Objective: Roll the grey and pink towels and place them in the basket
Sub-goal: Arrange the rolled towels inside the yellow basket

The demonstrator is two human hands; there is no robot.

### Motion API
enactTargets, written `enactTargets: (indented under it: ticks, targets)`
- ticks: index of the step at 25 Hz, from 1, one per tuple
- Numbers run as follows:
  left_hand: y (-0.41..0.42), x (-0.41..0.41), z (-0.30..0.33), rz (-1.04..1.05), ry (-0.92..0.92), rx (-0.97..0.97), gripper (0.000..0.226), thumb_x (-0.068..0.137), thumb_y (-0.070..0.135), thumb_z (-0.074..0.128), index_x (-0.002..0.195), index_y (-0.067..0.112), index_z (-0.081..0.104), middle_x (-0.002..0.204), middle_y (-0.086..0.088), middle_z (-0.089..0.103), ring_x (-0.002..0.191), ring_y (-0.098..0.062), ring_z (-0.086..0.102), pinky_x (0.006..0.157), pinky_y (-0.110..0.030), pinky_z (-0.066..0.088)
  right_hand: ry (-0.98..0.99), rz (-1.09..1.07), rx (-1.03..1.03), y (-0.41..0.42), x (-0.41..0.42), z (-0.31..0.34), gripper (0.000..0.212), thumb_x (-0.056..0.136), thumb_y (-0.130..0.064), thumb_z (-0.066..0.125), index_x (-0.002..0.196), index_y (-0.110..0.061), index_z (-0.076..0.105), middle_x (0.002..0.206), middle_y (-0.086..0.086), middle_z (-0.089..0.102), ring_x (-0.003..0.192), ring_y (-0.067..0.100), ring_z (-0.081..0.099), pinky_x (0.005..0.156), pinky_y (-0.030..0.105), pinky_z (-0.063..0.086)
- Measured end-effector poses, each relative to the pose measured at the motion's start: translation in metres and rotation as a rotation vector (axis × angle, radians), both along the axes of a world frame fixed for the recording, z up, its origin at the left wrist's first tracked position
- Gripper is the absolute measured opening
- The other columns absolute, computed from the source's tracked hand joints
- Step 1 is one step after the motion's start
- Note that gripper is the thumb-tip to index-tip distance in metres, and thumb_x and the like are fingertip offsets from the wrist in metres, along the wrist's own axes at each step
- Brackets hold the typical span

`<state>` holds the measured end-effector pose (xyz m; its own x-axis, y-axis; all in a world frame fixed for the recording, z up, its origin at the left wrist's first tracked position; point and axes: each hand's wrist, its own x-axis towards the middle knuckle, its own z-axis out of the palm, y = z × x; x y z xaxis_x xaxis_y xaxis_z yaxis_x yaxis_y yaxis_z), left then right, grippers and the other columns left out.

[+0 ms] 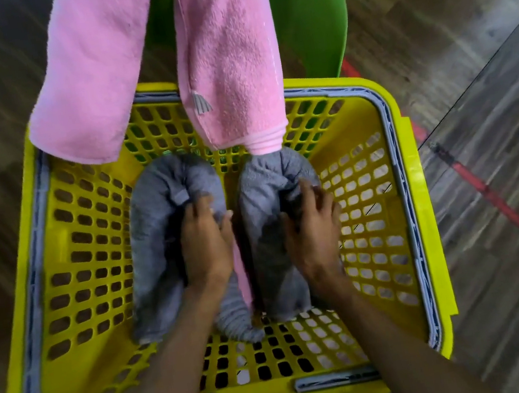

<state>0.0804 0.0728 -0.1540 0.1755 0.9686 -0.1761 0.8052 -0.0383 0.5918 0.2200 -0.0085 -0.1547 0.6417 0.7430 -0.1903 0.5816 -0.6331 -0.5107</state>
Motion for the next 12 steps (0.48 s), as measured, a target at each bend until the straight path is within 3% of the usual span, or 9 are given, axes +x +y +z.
enactTargets:
  ticks: [3,5,7,9,12]
  targets:
    - [0.022,-0.057,-0.009,0.069,0.15,0.085,0.044,0.087,0.019,0.065,0.126,0.007,0.049,0.125,-0.024,0.048,0.117,-0.043,0.044,0.097,-0.051,0.039,0.285,0.143,0.068,0.014,-0.054,0.006,0.061,0.092,-0.028,0.062,0.146,-0.016,0.036,0.134,0.015,0.043,0.122,0.032,0.046,0.105,0.037,0.038]
    - [0.03,-0.079,-0.02,0.099,0.206,-0.052,0.065,0.085,0.017,0.068,0.139,0.0,0.037,0.135,-0.031,0.041,0.124,-0.047,0.039,0.102,-0.053,0.036,0.452,0.168,-0.08,0.026,-0.086,-0.003,0.081,0.09,-0.041,0.065,0.153,-0.015,0.021,0.141,0.019,0.037,0.126,0.038,0.044,0.105,0.042,0.04]
    - [0.035,-0.089,-0.031,0.079,0.195,-0.174,0.076,0.086,0.015,0.068,0.146,-0.004,0.025,0.138,-0.033,0.04,0.124,-0.048,0.041,0.103,-0.051,0.035,0.505,0.145,-0.213,0.036,-0.11,-0.014,0.098,0.088,-0.044,0.066,0.156,-0.018,0.0,0.145,0.023,0.033,0.126,0.043,0.044,0.102,0.046,0.042]
    - [0.039,-0.091,-0.032,0.099,0.17,-0.214,0.074,0.089,0.016,0.065,0.147,-0.002,0.022,0.138,-0.031,0.042,0.122,-0.049,0.044,0.1,-0.052,0.039,0.525,0.114,-0.279,0.043,-0.12,-0.021,0.1,0.091,-0.034,0.063,0.155,-0.018,-0.011,0.146,0.026,0.031,0.123,0.045,0.045,0.101,0.047,0.042]
    - [0.041,-0.085,-0.014,0.141,0.231,-0.21,0.063,0.091,0.02,0.063,0.141,0.001,0.031,0.13,-0.028,0.049,0.116,-0.049,0.049,0.093,-0.054,0.044,0.517,0.104,-0.199,0.048,-0.112,-0.015,0.091,0.089,-0.028,0.056,0.156,-0.02,-0.004,0.143,0.026,0.039,0.119,0.045,0.049,0.099,0.049,0.044]
